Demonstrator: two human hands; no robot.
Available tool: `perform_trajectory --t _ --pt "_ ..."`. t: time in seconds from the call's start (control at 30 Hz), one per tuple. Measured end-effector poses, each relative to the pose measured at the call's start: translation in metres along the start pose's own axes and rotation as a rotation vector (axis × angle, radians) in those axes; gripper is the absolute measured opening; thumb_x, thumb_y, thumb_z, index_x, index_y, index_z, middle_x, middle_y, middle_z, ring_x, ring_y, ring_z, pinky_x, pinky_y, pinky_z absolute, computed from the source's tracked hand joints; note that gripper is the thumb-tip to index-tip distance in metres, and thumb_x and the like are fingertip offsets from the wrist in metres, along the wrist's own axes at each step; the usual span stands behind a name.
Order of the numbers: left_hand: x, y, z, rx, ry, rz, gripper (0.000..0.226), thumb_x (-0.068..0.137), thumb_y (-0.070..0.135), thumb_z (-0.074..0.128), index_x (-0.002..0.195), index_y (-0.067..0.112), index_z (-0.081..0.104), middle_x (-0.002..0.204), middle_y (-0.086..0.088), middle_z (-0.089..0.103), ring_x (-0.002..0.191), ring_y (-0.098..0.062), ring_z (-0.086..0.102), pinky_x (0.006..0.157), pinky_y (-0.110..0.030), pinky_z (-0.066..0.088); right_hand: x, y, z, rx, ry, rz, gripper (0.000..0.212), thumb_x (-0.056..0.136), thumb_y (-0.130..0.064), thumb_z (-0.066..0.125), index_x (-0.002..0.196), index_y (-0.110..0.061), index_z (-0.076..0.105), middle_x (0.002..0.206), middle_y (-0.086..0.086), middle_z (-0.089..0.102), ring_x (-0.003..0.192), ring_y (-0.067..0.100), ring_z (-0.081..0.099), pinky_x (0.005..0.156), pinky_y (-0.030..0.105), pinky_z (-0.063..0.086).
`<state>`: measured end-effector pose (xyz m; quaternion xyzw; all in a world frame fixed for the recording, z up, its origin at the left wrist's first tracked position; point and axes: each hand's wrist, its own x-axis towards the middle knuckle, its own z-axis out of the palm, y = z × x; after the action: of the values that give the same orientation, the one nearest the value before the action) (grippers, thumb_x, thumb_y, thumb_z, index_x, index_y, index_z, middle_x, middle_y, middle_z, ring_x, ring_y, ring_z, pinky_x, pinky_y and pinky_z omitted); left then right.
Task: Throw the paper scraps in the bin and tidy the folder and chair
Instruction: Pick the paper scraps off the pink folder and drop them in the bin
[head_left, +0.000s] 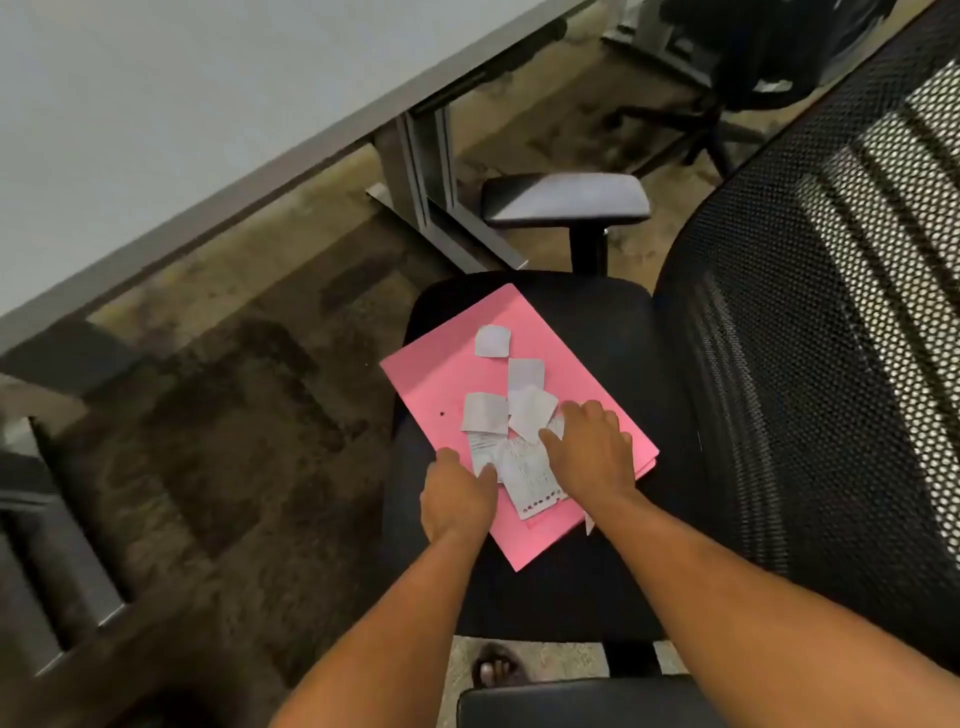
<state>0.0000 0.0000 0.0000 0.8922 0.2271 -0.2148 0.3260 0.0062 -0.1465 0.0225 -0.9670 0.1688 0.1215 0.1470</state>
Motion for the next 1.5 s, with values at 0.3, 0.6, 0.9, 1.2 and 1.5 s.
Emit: perform_trajectory --t 0.3,0.6,0.9,1.2,1.5 --pt "0.015 -0.007 0.006 -0.092 0.047 -0.039 0.012 0.089 0.024 0.062 0.091 0.026 0.051 0.084 0.008 0.058 0.071 -0.010 0.059 0.053 -0.027 0.049 0.063 -0.020 0.003 0.141 -0.006 0.052 0.058 0.089 -0.037 0.067 0.137 -0.014 0.041 0.129 0.013 0.052 0.117 0.031 0.051 0.089 0.041 0.047" --pt "0.003 -0.028 -0.003 -0.303 0.093 0.114 0.016 0.093 0.023 0.052 0.076 0.024 0.050 0.090 0.004 0.059 0.075 -0.013 0.061 0.051 -0.025 0.047 0.069 -0.015 0.032 0.127 -0.029 0.089 0.048 0.088 -0.036 0.068 0.128 -0.015 0.051 0.120 0.010 0.058 0.110 0.028 0.052 0.086 0.039 0.048" --pt "0.029 -0.013 -0.022 -0.220 0.133 0.380 0.012 0.082 0.020 0.060 0.074 0.024 0.052 0.101 0.006 0.053 0.095 -0.010 0.051 0.066 -0.013 0.037 0.072 -0.003 0.034 0.043 0.024 -0.030 0.019 0.090 -0.029 0.067 0.105 -0.018 0.066 0.130 0.004 0.050 0.114 0.024 0.045 0.092 0.040 0.044" --pt "0.064 0.034 -0.010 0.212 -0.025 0.538 0.009 0.078 0.028 0.069 0.075 0.024 0.062 0.135 0.000 0.054 0.131 -0.023 0.038 0.100 -0.036 0.041 0.079 0.003 0.033 0.208 0.075 -0.050 0.013 0.088 -0.015 0.064 0.083 -0.025 0.058 0.094 -0.002 0.056 0.095 0.020 0.050 0.078 0.031 0.047" --pt "0.061 0.018 -0.004 0.043 -0.022 0.435 0.007 0.085 0.024 0.063 0.092 0.024 0.060 0.097 0.007 0.058 0.090 -0.011 0.055 0.066 -0.027 0.052 0.112 -0.007 -0.019 0.736 -0.041 -0.025 0.051 0.084 -0.014 0.064 0.127 -0.026 0.041 0.096 0.002 0.060 0.083 0.015 0.061 0.062 0.029 0.050"
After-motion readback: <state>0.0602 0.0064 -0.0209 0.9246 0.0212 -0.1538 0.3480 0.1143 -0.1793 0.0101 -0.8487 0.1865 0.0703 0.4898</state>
